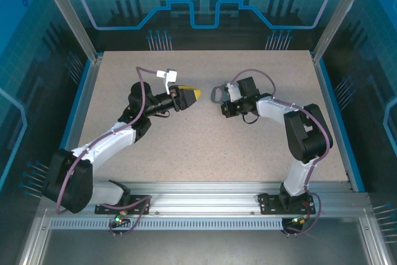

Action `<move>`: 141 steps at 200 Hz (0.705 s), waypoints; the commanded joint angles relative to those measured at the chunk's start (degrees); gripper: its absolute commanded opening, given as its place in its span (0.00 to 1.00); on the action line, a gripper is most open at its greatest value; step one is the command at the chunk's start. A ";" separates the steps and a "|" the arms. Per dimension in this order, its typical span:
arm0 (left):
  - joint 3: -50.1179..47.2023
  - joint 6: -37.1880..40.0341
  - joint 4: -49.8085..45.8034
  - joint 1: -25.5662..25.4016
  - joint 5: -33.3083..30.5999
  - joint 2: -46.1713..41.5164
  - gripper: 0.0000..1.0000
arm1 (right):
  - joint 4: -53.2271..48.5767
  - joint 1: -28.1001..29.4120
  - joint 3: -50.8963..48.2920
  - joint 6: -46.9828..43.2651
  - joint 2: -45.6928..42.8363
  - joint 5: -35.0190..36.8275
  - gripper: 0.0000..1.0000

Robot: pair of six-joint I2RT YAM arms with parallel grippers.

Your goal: Put the keys on the keyring

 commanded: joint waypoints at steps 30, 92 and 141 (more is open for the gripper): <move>-0.63 0.90 -1.29 0.49 -0.64 -0.80 0.62 | 2.51 3.52 -4.62 2.54 -2.13 -0.96 0.00; -1.60 1.67 -2.90 0.49 -1.35 -1.18 0.63 | 2.54 5.22 -11.91 5.24 -15.55 -8.39 0.54; -2.21 3.94 -7.29 0.66 -4.78 -3.52 0.94 | -2.71 0.56 -13.88 6.56 -29.51 -5.49 1.00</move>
